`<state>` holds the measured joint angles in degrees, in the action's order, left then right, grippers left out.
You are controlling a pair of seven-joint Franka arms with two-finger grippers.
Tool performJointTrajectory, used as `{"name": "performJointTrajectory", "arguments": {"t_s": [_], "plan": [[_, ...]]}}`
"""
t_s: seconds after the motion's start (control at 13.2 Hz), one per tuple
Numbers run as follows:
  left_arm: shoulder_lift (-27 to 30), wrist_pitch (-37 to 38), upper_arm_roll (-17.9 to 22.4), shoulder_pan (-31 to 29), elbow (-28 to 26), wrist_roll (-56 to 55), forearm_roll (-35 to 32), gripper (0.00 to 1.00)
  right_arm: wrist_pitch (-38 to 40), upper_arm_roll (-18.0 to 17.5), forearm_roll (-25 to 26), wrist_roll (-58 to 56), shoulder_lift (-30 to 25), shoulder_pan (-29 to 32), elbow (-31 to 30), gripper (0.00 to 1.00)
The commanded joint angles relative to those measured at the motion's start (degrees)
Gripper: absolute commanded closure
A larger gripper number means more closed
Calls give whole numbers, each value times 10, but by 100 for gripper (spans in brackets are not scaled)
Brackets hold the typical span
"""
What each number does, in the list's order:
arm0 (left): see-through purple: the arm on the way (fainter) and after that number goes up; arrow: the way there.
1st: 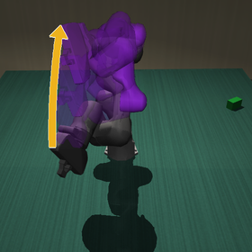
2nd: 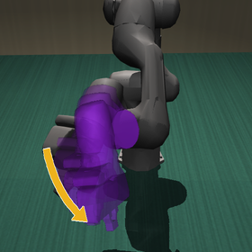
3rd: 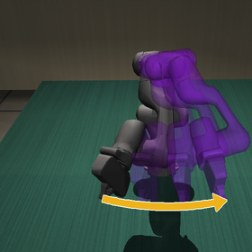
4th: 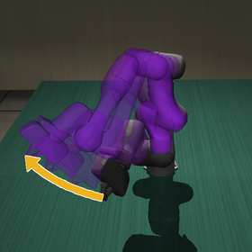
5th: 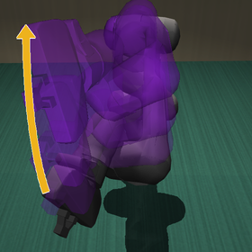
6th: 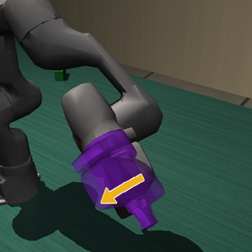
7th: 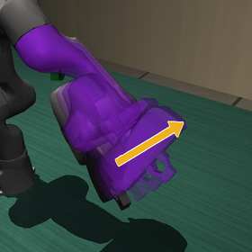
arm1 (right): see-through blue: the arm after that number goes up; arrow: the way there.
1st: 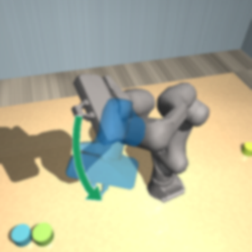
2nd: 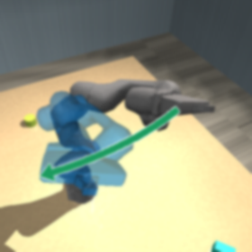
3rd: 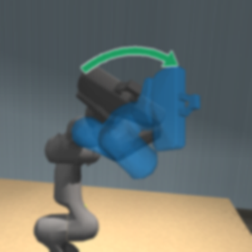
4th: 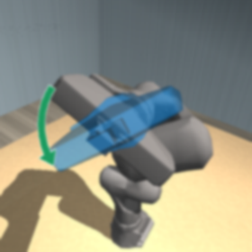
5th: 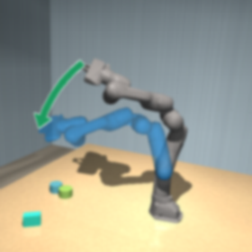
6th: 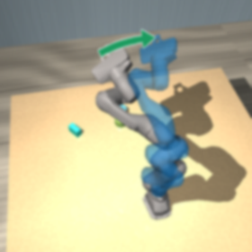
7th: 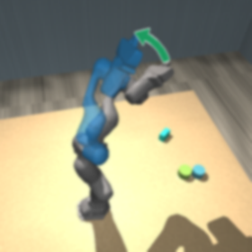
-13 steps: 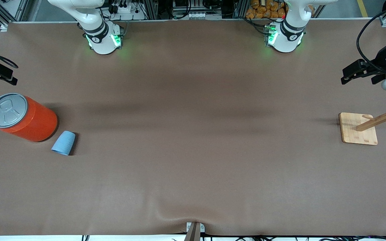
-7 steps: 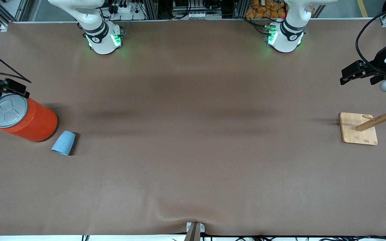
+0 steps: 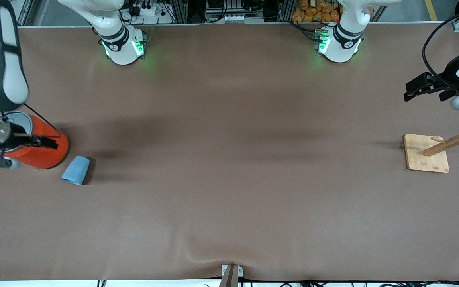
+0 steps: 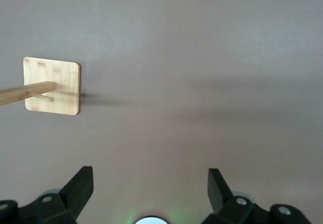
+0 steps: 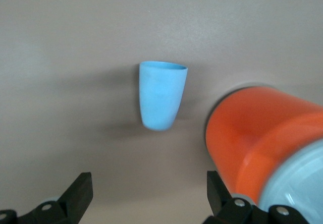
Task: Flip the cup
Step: 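Reach the right gripper down to the blue cup beside the red can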
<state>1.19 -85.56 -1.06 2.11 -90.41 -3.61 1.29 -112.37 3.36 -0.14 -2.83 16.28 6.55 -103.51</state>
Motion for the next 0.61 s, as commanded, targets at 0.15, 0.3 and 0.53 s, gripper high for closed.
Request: {"name": "performJointTrajectory", "arguments": {"t_s": [0.15,0.3,0.53], "plan": [[-5,6,0,-1,5,3,6,0,-101,-8,-2,-6,92,5,12,0],[-7,6,0,-2,5,3,6,0,-149,-8,-1,-17,126,4,12,0],[-8,6,0,-3,5,4,6,0,-179,-8,4,-29,165,6,12,0]]}}
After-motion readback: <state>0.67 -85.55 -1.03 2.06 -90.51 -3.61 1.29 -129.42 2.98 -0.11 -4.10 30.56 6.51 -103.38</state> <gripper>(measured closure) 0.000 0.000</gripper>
